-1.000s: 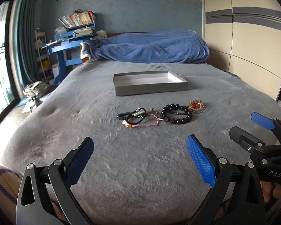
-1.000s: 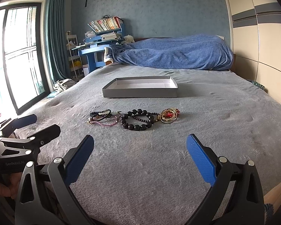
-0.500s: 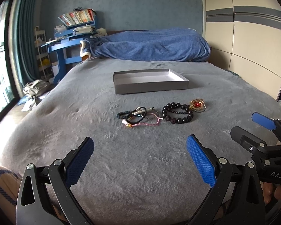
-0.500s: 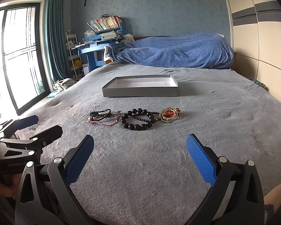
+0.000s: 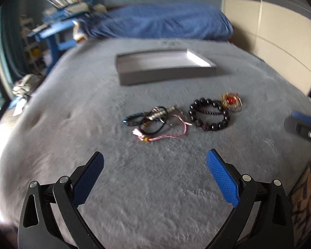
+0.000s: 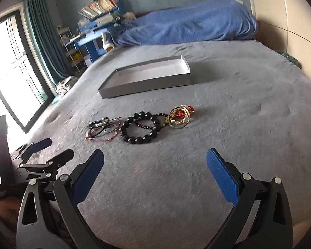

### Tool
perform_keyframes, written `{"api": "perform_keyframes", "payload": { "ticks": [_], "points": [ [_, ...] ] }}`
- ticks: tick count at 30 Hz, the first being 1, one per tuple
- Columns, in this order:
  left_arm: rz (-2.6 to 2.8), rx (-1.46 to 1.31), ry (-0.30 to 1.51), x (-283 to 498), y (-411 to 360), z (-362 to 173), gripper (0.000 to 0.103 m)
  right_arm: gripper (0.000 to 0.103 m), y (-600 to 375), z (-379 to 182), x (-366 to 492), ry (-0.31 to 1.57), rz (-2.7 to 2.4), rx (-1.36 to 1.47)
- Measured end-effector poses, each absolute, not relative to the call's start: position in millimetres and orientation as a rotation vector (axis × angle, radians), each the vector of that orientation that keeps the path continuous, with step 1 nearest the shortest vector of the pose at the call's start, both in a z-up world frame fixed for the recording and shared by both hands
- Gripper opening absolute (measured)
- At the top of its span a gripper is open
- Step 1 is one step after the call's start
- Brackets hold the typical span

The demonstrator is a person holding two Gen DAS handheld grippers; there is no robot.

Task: Organize jewelry
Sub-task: 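Move the left tool to the black hair tie while the right tool reaches the gold jewelry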

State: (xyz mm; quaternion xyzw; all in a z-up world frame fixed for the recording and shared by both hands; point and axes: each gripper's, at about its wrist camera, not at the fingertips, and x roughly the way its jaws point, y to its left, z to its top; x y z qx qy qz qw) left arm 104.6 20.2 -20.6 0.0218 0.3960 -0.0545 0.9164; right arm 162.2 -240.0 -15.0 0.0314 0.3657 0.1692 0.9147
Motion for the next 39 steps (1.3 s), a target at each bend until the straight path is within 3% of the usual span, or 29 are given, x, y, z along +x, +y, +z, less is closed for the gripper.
{"api": "perform_keyframes", "payload": {
  "ticks": [8, 13, 27, 29, 31, 33, 37, 39],
  "points": [
    [-0.208, 0.123, 0.86, 161.7, 14.4, -27.5, 0.093, 0.098, -245.8, -19.4, 219.1, 0.786, 0.363, -0.076],
    [-0.275, 0.12, 0.879, 186.9, 11.7, -38.0, 0.077, 0.076, -249.9, -42.8, 249.7, 0.845, 0.352, -0.066],
    [-0.318, 0.052, 0.883, 204.6, 20.9, -53.6, 0.074, 0.069, -235.7, -72.5, 285.5, 0.931, 0.338, -0.056],
    [-0.321, 0.047, 0.892, 206.4, 22.8, -55.8, 0.07, 0.069, -232.1, -73.7, 286.3, 0.928, 0.342, -0.076],
    [-0.329, 0.047, 0.905, 208.1, 24.8, -59.5, 0.059, 0.067, -227.0, -76.6, 286.0, 0.923, 0.338, -0.111],
    [-0.317, 0.069, 0.909, 208.2, 24.1, -62.5, 0.052, 0.056, -225.7, -82.5, 287.2, 0.94, 0.329, -0.129],
    [-0.291, 0.063, 0.896, 208.3, 29.0, -62.4, 0.038, 0.045, -230.9, -84.1, 286.8, 0.929, 0.322, -0.103],
    [-0.283, 0.052, 0.885, 207.0, 32.5, -60.3, 0.03, 0.033, -238.1, -81.2, 288.1, 0.923, 0.315, -0.067]
  ]
}}
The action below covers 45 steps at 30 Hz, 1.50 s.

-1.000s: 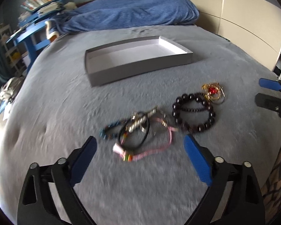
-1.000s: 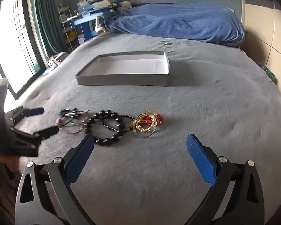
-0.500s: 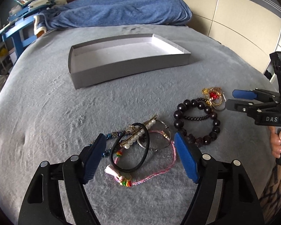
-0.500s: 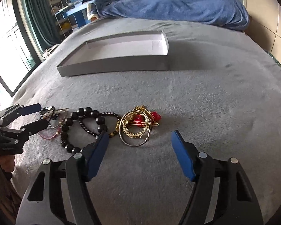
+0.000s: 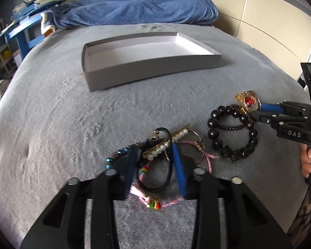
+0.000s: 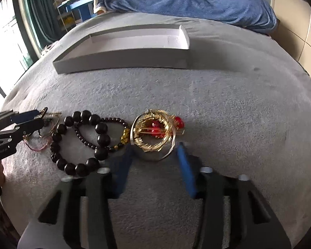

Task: Organize jewelry
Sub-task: 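Move the left tool to the black hair tie while the right tool reaches the gold jewelry, then close the left tool on the black hair tie while the right tool grasps the silver hoop ring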

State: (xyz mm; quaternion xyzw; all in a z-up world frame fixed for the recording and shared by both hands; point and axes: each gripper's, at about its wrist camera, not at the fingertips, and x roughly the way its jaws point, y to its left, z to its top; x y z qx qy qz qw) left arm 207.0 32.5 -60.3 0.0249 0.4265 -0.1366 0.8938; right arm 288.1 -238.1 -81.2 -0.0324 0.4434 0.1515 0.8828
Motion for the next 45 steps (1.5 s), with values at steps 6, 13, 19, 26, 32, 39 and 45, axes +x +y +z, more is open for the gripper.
{"api": "perform_keyframes", "payload": {
  "ticks": [6, 13, 19, 26, 32, 39, 45],
  "points": [
    [-0.276, 0.011, 0.858, 198.4, 42.1, -52.4, 0.029, 0.023, -257.3, -73.3, 287.5, 0.904, 0.298, 0.026],
    [-0.245, 0.003, 0.855, 190.6, 50.8, -49.2, 0.026, 0.015, -262.9, -70.4, 285.0, 0.891, 0.296, 0.055],
    [-0.25, -0.023, 0.881, 187.3, 52.5, -54.0, 0.029, 0.012, -264.1, -71.4, 286.8, 0.894, 0.279, 0.059],
    [-0.252, 0.031, 0.887, 188.5, 43.3, -59.6, 0.031, 0.013, -272.2, -78.5, 295.8, 0.923, 0.299, 0.149],
    [-0.224, 0.039, 0.868, 187.6, 47.2, -55.2, 0.006, 0.004, -271.9, -71.5, 292.9, 0.892, 0.373, 0.197],
    [-0.2, 0.008, 0.798, 185.1, 59.2, -37.1, 0.005, 0.004, -265.5, -48.7, 279.1, 0.799, 0.404, 0.172],
    [-0.206, -0.021, 0.773, 185.2, 67.8, -26.6, 0.004, 0.004, -265.5, -35.5, 272.6, 0.755, 0.415, 0.176]
  ]
}}
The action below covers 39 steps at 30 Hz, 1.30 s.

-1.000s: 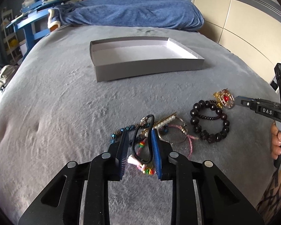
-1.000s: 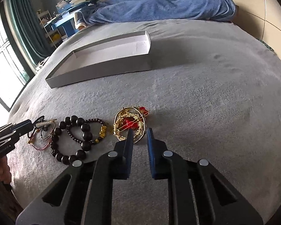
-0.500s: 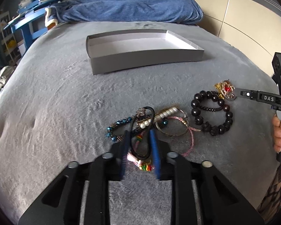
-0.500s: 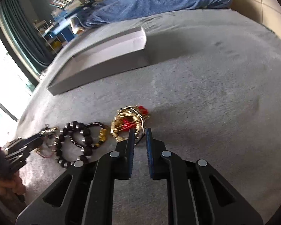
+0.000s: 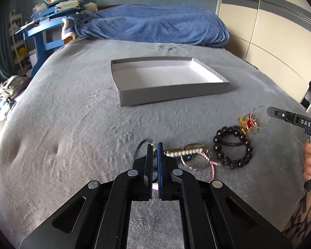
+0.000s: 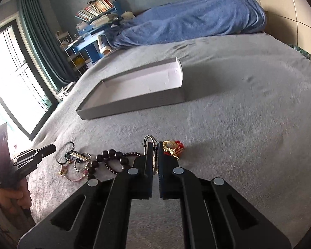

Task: Organize jewelry
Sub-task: 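Close the left tool on the black hair tie while the right tool grasps the silver hoop ring, then carry the hair tie with the left tool while the right tool carries the ring into the tray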

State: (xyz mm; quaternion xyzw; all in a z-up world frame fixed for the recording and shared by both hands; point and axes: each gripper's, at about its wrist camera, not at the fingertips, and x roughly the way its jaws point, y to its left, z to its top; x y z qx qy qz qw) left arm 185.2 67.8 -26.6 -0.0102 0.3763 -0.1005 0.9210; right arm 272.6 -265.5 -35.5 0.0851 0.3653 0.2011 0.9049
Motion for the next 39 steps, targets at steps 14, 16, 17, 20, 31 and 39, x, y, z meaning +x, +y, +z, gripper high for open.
{"api": "perform_keyframes", "payload": {
  "ticks": [14, 16, 17, 20, 31, 39],
  "points": [
    [-0.192, -0.034, 0.856, 188.2, 72.4, -42.0, 0.039, 0.004, -261.3, -28.7, 272.6, 0.739, 0.432, 0.161],
    [-0.205, -0.004, 0.856, 187.7, 65.8, -42.3, 0.039, 0.004, -260.5, -30.0, 272.9, 0.744, 0.433, 0.159],
    [-0.197, 0.021, 0.862, 188.8, 62.1, -44.6, 0.039, 0.004, -259.9, -30.4, 272.6, 0.745, 0.434, 0.157],
    [-0.174, 0.036, 0.888, 193.5, 60.5, -52.0, 0.039, 0.004, -259.4, -31.4, 271.9, 0.747, 0.434, 0.153],
    [-0.216, 0.108, 0.877, 195.3, 43.3, -55.9, 0.016, 0.004, -255.9, -35.8, 271.6, 0.763, 0.435, 0.154],
    [-0.207, 0.054, 0.891, 200.5, 53.5, -57.7, 0.004, 0.004, -256.5, -33.0, 273.6, 0.757, 0.44, 0.166]
  ]
}}
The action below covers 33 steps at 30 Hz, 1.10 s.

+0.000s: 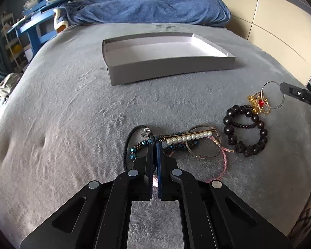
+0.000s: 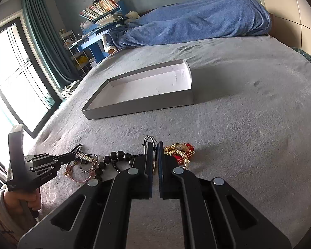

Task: Organize jewelry
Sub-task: 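Carry the hair tie with the left tool while the right tool carries the ring into the tray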

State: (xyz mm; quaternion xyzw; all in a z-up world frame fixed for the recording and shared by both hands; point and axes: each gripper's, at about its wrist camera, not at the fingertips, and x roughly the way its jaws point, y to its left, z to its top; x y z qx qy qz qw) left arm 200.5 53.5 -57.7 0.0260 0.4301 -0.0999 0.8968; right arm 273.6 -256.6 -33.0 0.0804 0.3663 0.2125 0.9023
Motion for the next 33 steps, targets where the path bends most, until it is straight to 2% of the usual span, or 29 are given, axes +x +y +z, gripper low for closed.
{"api": "perform_keyframes", "payload": {
  "ticks": [10, 22, 33],
  "points": [
    [-0.228, -0.026, 0.779, 201.1, 70.9, -11.0, 0.003, 0.004, -252.3, -18.4, 285.3, 0.735, 0.458, 0.164],
    [-0.285, -0.052, 0.678, 249.8, 63.2, 38.6, 0.003, 0.004, -231.4, 4.6, 344.9, 0.703, 0.462, 0.115],
    [-0.294, -0.061, 0.682, 331.0, 58.8, 29.8, 0.003, 0.004, -222.0, -11.0, 424.3, 0.721, 0.431, 0.09]
  ]
}}
